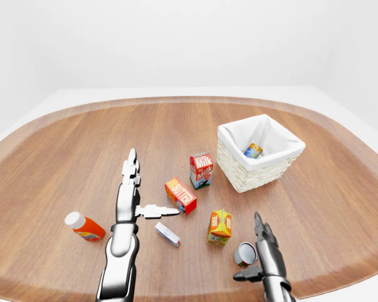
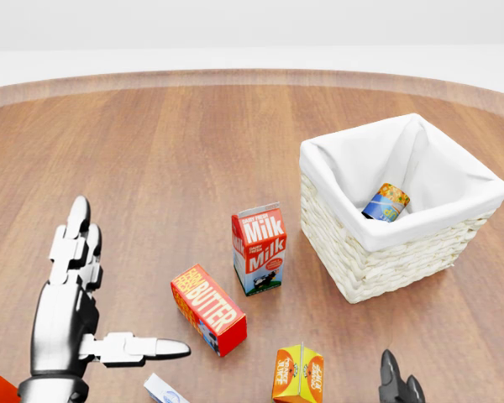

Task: Pick up the alphabet soup and the tomato sauce, and put them in the basket.

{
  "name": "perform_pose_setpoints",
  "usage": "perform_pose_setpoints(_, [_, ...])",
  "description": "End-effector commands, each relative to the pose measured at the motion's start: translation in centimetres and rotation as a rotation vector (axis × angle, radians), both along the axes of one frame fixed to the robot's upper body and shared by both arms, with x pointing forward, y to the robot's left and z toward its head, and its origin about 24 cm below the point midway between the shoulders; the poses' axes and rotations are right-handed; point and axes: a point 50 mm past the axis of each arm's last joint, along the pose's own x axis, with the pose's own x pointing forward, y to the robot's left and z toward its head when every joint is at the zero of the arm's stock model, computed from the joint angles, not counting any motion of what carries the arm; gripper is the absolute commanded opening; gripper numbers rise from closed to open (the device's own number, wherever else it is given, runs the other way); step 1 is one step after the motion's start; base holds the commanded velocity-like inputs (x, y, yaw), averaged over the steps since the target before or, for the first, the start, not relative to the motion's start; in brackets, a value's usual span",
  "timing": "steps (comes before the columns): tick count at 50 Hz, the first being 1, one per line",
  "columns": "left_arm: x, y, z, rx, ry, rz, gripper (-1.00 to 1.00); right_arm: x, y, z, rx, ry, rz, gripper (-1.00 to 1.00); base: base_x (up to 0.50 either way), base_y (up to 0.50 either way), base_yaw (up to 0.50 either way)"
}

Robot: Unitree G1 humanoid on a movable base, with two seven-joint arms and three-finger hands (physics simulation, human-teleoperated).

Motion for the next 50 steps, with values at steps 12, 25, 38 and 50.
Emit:
perform_pose_setpoints(12, [0.1, 0.1, 0.1, -0.003, -0.005, 0.006, 1.00, 0.5, -0.1, -0.6, -0.028, 0.012, -0.001, 1.00, 0.00, 0.00, 0.00])
perform_pose_setpoints(25, [0.0, 0.1, 0.1, -0.001, -0.003, 0.002, 1.00, 0.3, -0.1, -1.1, -0.049, 0.029, 0.007, -0.38, 0.00, 0.00, 0.00])
perform_pose_setpoints(38, [0.0, 0.0, -0.1, -0.001, 0.002, 0.001, 1.00, -0.1, 0.1, -1.4, -0.055, 0.043, 0.016, -1.00, 0.00, 0.00, 0.00])
perform_pose_setpoints(50, [0.0, 0.0, 0.0, -0.001, -0.002, 0.000, 1.00, 0.0, 0.2, 1.3, 0.038, -0.028, 0.027, -1.00, 0.00, 0.00, 0.00])
